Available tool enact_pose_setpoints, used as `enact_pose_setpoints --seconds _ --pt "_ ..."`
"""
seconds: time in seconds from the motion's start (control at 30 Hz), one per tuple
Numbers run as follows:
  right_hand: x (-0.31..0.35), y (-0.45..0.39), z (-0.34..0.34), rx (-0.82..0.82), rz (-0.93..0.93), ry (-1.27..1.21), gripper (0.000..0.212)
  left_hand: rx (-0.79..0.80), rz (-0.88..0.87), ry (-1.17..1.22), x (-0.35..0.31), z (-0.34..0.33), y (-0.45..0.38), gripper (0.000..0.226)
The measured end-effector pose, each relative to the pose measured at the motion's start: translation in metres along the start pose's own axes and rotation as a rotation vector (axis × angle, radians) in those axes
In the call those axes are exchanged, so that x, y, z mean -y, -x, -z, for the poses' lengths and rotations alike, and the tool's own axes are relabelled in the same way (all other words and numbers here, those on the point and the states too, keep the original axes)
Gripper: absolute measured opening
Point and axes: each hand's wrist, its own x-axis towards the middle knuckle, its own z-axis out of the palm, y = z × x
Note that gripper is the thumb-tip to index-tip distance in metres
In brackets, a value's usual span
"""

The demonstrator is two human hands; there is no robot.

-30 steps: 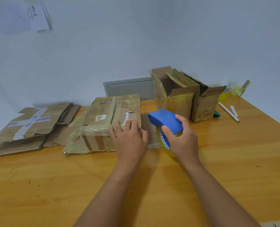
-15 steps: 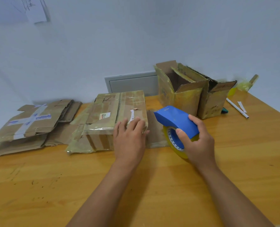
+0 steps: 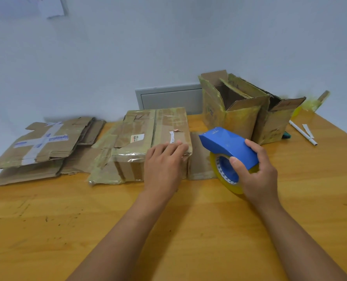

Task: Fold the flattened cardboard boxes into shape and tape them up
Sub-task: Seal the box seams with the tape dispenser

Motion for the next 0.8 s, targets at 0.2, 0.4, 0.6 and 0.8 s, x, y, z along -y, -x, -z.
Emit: enact_pose_setpoints --seconds 0.2,0.4,0.6,0.8 --pt "-0.004 -0.001 0.000 -0.006 0.005 -0.001 0.063 0.004 0.005 -0.002 0.000 0.001 0.002 0.026" --pt "-0.005 0.000 -0.001 -0.006 0.022 0.016 0.064 0.342 0.106 0.075 0.002 0.024 -0.009 0.061" --pt "-0.005 0.000 -0.002 -0.020 0.030 0.014 0.061 0.462 0.135 0.278 0.029 0.031 -0.044 0.029" --pt "-0.006 0.000 -0.003 -0.019 0.026 0.011 0.063 0.330 0.079 0.268 0.028 0.017 -0.039 0.035"
